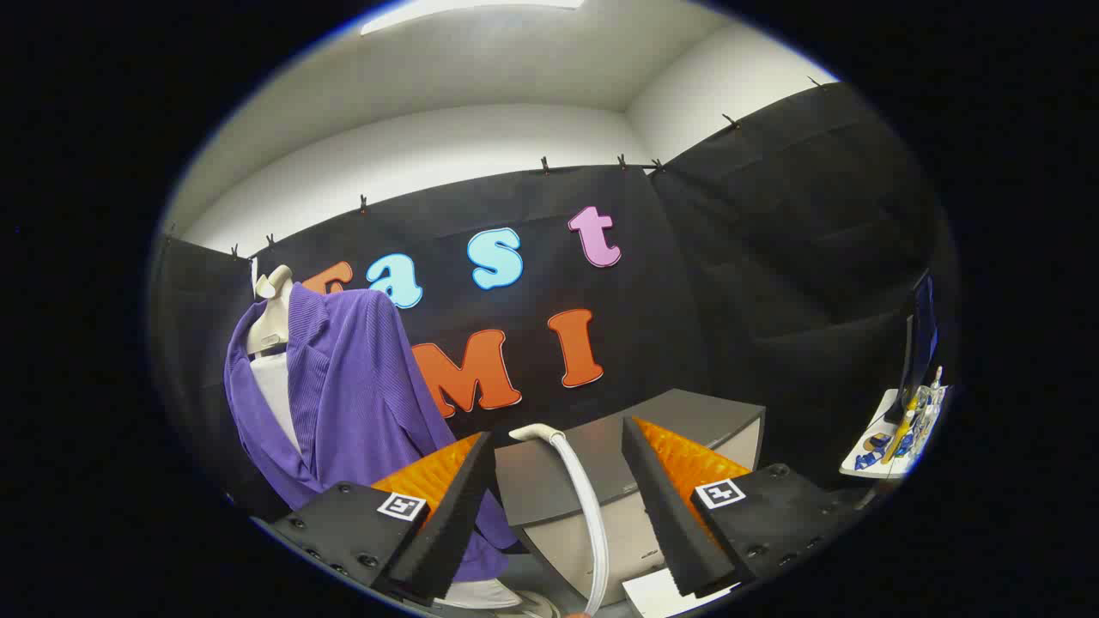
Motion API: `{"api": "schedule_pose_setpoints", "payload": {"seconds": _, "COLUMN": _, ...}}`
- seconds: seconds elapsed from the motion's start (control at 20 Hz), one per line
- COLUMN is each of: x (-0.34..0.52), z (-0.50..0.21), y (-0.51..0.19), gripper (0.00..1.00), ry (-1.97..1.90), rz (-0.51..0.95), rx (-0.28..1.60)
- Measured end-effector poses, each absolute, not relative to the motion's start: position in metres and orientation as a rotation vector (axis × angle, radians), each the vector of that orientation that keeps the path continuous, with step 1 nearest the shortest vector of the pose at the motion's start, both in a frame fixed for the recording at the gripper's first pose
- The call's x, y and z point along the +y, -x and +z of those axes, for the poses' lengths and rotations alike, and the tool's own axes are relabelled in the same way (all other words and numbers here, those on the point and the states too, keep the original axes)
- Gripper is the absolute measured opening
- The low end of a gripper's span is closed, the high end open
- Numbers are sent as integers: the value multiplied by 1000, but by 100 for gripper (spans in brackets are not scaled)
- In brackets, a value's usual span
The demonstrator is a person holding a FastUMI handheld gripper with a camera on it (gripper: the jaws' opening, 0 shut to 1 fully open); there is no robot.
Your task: Iron the clothes twice with a garment steamer, once on the left side and once on the right side.
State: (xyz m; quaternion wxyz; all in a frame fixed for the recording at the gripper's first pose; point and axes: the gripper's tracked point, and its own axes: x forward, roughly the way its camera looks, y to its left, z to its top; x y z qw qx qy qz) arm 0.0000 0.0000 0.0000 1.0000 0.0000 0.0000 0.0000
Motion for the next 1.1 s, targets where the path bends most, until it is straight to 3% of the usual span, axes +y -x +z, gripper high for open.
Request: {"api": "schedule_pose_setpoints", "payload": {"seconds": 1.1, "x": -15, "z": -11, "y": -22, "gripper": 99, "ry": 64, "rz": -11, "rx": 47}}
